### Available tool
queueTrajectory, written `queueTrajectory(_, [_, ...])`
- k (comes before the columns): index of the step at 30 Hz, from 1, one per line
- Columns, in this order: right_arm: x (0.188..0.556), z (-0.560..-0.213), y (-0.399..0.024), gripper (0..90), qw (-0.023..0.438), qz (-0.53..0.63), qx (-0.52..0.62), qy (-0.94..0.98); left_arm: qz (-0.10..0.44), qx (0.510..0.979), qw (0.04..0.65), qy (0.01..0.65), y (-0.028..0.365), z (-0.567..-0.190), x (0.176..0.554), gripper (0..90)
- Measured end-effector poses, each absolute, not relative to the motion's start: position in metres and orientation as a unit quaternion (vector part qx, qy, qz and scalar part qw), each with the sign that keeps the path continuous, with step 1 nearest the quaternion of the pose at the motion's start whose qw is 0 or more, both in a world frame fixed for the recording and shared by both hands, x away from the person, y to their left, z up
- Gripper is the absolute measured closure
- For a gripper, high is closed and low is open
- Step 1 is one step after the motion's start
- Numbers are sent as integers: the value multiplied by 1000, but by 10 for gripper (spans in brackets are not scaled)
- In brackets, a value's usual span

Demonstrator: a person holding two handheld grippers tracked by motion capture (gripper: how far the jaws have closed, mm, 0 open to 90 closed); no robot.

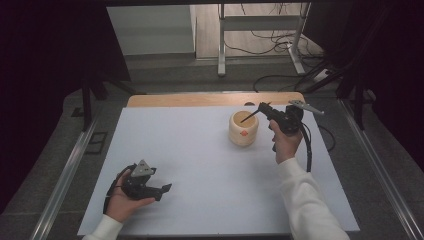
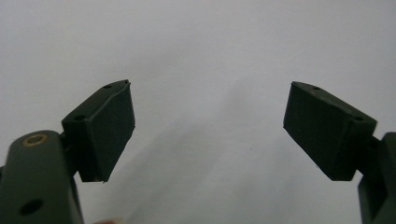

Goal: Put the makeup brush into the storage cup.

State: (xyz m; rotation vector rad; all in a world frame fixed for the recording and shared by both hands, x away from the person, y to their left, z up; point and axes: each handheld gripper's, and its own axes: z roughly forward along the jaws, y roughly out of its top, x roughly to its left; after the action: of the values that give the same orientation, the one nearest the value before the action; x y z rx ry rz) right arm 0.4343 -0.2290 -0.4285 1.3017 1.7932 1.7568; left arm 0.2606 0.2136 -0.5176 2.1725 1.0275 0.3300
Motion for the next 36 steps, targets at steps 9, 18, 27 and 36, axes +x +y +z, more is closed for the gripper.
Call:
queueTrajectory(9, [437, -437, -216, 836, 165, 587, 449, 654, 127, 838, 351, 399, 214, -517, 260, 172])
queueTrajectory(18, [438, -438, -216, 832, 162, 585, 449, 656, 128, 838, 349, 399, 214, -518, 261, 171])
queueTrajectory(27, [440, -432, -209, 90, 184, 563, 445, 672, 130, 837, 351, 399, 214, -516, 261, 170])
queueTrajectory(36, [435, -422, -207, 50, 173, 568, 415, 689, 128, 835, 355, 401, 214, -516, 264, 170])
